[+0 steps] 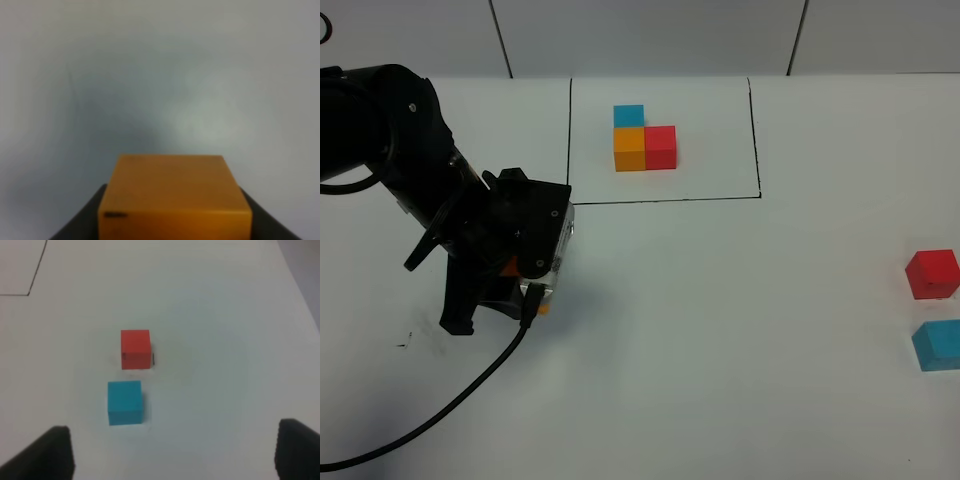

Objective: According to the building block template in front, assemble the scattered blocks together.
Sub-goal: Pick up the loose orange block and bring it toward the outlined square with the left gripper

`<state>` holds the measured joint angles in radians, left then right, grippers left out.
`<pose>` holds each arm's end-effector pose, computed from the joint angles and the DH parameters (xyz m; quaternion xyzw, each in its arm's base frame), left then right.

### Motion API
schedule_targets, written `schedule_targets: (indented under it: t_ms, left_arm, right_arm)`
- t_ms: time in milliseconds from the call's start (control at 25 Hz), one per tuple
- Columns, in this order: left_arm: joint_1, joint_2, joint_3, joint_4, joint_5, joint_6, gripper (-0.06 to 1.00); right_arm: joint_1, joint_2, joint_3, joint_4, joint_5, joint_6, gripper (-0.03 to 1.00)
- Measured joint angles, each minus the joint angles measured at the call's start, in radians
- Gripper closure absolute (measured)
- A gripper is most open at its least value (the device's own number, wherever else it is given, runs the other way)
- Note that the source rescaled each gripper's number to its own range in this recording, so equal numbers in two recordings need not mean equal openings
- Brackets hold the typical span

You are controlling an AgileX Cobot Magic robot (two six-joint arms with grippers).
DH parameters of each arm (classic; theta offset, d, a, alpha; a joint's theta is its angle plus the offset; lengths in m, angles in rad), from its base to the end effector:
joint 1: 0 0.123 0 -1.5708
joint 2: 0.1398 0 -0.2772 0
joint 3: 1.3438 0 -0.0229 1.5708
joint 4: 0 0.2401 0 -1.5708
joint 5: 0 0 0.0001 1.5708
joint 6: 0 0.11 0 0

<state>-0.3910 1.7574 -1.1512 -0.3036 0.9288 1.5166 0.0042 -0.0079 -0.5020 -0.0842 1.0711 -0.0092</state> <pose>0.2896 -0.1479 0.1807 0.7567 0.6385 -0.0745 0.1188 0.0086 -0.0081 0.2634 -0.0037 0.8526 -0.0433 0.5208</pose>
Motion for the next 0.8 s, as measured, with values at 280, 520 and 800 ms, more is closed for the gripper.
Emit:
schedule_targets:
  t_ms: [280, 520, 800]
  left_arm:
    - [0.000, 0.001, 0.000, 0.026, -0.008, 0.043, 0.36]
    - [0.000, 0.027, 0.000, 0.069, -0.011, 0.056, 0.36]
    - [-0.001, 0.063, -0.030, 0.074, -0.041, 0.015, 0.36]
  right_arm:
    - [0.000, 0.000, 0.000, 0.000, 0.000, 0.000, 0.16]
    - [0.000, 0.000, 0.000, 0.000, 0.000, 0.000, 0.16]
    - [0.000, 0.000, 0.000, 0.000, 0.000, 0.000, 0.16]
